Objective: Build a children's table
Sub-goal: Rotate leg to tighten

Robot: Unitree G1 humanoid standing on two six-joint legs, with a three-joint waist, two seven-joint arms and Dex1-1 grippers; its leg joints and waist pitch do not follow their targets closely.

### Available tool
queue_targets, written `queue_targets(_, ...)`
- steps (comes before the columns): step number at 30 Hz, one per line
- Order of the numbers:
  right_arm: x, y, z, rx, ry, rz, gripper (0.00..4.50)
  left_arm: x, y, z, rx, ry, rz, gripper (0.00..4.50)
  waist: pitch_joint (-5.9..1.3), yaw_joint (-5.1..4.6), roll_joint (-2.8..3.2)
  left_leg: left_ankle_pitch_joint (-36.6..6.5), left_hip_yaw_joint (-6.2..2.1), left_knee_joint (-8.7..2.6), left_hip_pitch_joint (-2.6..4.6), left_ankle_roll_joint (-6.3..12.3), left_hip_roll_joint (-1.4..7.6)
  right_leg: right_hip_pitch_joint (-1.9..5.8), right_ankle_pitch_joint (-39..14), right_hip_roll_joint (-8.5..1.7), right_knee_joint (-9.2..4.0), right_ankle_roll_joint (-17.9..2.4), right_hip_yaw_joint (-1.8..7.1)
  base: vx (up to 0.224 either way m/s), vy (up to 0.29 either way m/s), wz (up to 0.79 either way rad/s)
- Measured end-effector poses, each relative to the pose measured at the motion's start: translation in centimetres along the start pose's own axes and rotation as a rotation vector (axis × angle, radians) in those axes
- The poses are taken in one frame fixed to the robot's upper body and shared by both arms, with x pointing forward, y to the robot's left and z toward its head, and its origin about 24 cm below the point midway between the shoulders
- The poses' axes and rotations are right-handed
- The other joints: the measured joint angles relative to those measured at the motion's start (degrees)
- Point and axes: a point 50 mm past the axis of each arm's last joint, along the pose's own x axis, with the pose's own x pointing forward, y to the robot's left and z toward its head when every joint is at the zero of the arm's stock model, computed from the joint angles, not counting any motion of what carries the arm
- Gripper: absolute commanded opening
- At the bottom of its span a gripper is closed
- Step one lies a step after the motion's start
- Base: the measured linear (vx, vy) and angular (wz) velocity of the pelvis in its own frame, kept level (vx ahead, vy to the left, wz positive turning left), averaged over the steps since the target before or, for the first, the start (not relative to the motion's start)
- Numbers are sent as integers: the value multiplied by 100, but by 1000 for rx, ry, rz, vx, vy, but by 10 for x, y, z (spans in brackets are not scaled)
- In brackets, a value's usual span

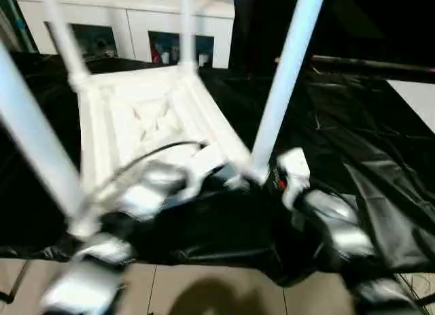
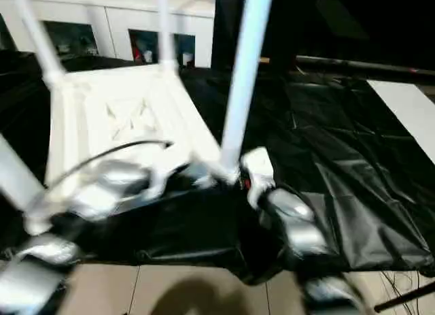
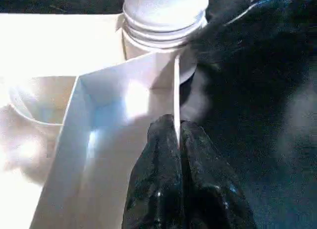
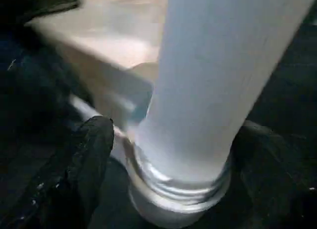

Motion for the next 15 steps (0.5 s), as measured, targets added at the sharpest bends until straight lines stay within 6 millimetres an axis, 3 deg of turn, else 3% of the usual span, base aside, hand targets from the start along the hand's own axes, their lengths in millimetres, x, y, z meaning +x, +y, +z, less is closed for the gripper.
queue_targets(5,-5,8,5,-32,-14,152,391,-8,-6,-2,24,0,-86,0,4,39,-5,-1,37,12,-7,4,0,-1,-8,-6,-5,-4,39,0,0,0)
queue_targets(14,-8,7,5,-35,-5,193,391,-17,-5,-5,16,13,-72,0,22,7,-47,-1,34,7,-6,4,4,-1,-29,-2,2,31,34,0,0,0)
queue_targets(15,-8,7,5,-33,-3,196,375,-17,-5,-5,16,12,-73,0,22,7,-48,-1,34,7,-6,4,4,-1,-29,-2,2,30,35,0,0,0)
